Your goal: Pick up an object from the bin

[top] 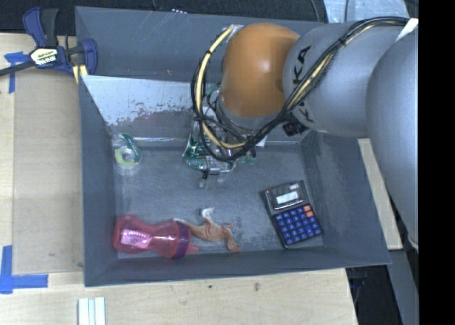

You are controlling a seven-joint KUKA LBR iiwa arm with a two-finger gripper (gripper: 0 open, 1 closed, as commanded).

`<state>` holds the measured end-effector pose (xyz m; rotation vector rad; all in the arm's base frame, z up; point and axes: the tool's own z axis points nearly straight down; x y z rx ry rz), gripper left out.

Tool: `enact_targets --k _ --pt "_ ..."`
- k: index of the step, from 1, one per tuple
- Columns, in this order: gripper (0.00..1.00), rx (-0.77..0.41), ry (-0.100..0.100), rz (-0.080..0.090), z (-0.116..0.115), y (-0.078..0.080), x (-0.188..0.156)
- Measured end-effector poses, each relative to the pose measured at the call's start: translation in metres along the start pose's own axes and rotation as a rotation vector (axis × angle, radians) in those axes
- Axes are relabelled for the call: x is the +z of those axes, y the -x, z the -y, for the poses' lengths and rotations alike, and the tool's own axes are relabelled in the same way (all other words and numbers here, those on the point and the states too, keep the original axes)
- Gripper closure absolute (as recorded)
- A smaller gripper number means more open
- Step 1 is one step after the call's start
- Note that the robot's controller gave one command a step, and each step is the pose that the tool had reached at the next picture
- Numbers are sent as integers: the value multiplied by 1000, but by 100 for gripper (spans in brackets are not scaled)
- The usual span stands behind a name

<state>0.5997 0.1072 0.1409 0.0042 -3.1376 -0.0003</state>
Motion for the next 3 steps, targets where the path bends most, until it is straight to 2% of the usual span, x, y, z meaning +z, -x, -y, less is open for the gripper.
enact_targets --k 1,2,3 --pt "0 2 1 6 0 1 -5" --pt "0 -16 0 5 1 12 -13" --pt "0 -17 -1 -1 7 5 -59"
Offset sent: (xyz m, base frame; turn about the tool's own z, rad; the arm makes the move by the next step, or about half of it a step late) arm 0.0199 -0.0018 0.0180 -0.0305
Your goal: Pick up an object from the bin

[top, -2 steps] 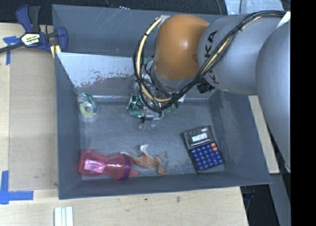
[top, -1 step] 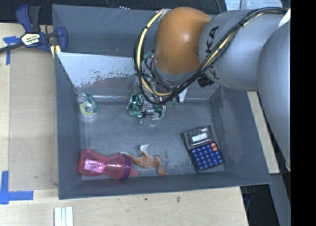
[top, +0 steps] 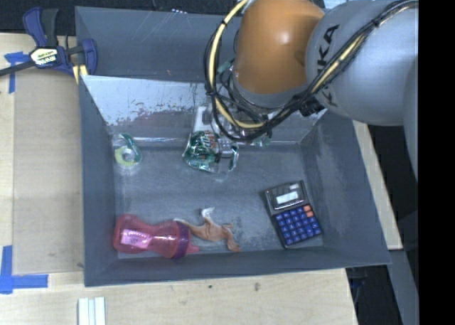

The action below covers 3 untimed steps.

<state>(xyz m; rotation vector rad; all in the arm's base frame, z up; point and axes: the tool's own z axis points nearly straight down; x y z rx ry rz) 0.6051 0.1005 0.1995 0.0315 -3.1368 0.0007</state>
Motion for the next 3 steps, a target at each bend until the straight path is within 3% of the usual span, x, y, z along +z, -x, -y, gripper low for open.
enact_targets --k 1,2,3 --pt "0 -6 1 7 4 2 -62" --pt "0 -42 2 27 6 6 -62" --pt "0 -93 1 12 5 -14 6"
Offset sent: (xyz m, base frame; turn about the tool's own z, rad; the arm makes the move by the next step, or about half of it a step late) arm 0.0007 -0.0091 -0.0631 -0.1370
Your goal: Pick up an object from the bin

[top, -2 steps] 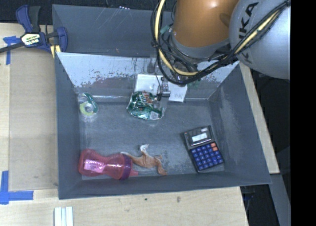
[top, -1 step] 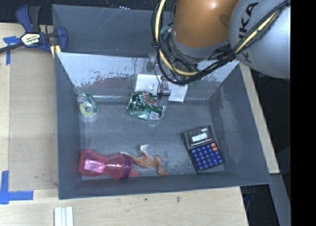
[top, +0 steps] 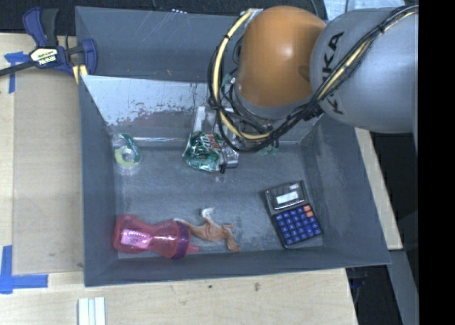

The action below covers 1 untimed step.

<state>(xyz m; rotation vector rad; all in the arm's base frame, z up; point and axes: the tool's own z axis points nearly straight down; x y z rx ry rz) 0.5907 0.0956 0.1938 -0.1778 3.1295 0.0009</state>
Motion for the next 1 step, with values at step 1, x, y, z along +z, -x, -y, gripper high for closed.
enact_targets --k 1 --pt "0 -20 0 -4 -1 -9 45"
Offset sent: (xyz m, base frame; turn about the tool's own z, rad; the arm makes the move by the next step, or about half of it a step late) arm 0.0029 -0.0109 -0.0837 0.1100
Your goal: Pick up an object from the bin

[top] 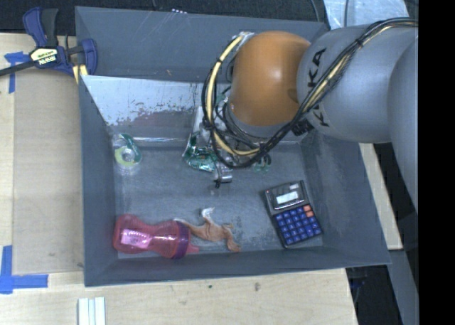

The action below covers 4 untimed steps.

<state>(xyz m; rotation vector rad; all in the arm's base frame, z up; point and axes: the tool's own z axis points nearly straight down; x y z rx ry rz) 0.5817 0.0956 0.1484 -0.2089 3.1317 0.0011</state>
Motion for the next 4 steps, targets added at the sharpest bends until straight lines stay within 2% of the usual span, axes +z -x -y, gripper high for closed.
enact_targets --k 1,2,3,4 --pt "0 90 0 6 8 7 24" --pt "0 15 1 6 39 20 32" --pt "100 189 0 23 54 12 69" --pt "100 190 0 23 54 12 69"
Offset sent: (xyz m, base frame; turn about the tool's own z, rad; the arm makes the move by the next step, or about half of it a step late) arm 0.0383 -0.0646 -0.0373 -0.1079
